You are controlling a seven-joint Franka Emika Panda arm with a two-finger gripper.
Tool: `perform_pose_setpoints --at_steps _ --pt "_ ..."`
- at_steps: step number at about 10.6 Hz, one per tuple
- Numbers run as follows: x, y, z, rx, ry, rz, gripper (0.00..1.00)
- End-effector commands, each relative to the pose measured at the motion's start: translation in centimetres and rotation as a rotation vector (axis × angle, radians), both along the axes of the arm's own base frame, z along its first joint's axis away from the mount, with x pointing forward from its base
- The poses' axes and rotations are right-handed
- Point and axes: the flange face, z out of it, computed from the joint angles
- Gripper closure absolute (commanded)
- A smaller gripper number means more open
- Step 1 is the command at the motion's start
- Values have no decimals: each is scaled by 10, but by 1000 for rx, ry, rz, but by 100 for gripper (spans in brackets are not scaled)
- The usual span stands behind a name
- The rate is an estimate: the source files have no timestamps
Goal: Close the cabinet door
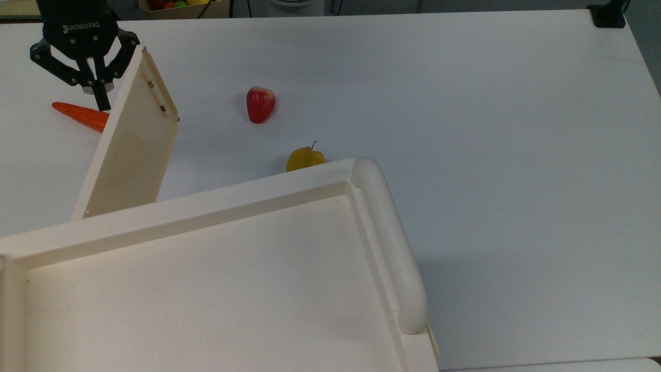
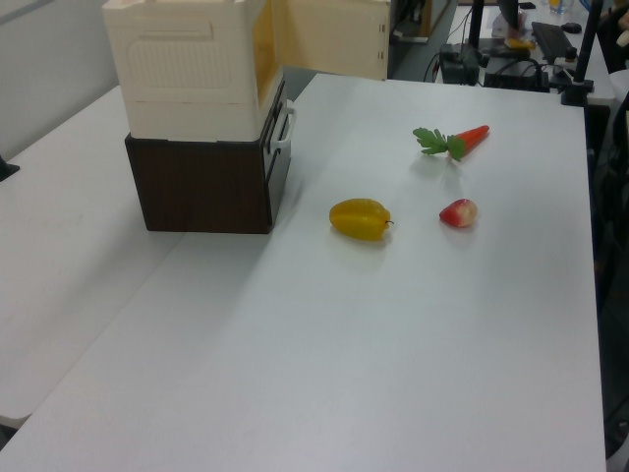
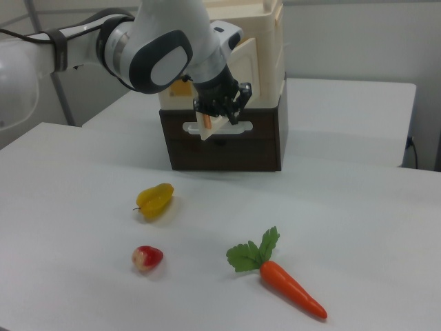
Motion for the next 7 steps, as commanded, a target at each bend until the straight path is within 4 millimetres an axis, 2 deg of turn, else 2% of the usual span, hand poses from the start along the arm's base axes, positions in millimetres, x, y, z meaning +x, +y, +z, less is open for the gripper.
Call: perform_pose_setpoints --at_steps 1,5,7 --pt "21 49 -5 2 -89 62 100" --pt "40 82 -24 -3 -136 90 100" --pt "47 104 -27 35 -163 96 100"
